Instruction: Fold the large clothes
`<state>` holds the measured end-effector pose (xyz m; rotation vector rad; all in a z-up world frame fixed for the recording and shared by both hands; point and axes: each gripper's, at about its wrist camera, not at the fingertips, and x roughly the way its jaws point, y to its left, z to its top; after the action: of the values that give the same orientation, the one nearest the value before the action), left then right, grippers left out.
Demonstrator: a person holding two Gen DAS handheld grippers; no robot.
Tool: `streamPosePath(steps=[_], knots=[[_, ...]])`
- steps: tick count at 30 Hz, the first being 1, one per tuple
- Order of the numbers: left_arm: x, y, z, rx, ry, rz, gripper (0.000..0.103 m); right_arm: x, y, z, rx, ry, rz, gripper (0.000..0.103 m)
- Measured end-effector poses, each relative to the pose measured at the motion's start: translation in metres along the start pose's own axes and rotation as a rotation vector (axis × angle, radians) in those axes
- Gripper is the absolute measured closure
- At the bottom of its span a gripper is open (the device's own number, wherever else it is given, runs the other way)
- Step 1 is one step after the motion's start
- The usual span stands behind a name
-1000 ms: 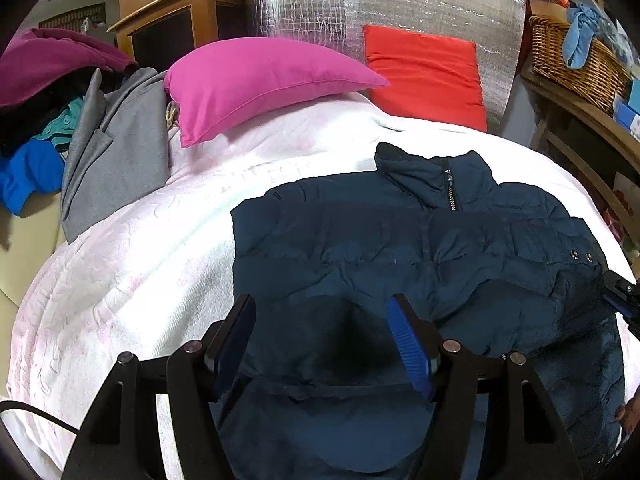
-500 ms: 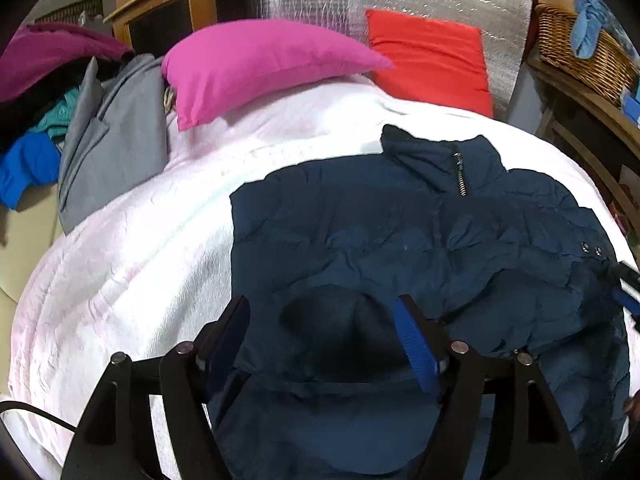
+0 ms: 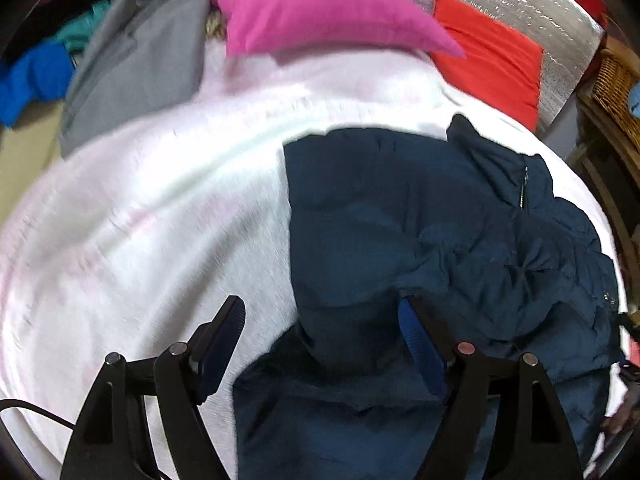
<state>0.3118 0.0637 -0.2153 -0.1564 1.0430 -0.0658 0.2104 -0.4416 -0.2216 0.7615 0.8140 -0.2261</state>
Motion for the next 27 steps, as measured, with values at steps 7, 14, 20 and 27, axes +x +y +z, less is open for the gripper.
streamPosePath(steps=[7,14,20,27], knots=[[0.008,0.011,-0.001,-0.101,0.056,-0.118,0.032,0.002,0.030,-0.006,-0.209,-0.020,-0.027,0.075],[0.011,0.001,0.001,-0.061,0.049,-0.061,0.031,0.009,0.019,-0.003,-0.138,-0.010,-0.021,0.077],[-0.009,-0.001,0.003,-0.010,-0.029,0.025,0.031,-0.009,0.006,0.003,-0.015,-0.022,0.074,0.045],[-0.033,-0.005,0.005,0.032,-0.136,0.048,0.031,-0.023,0.005,0.007,-0.056,-0.077,0.050,0.032]])
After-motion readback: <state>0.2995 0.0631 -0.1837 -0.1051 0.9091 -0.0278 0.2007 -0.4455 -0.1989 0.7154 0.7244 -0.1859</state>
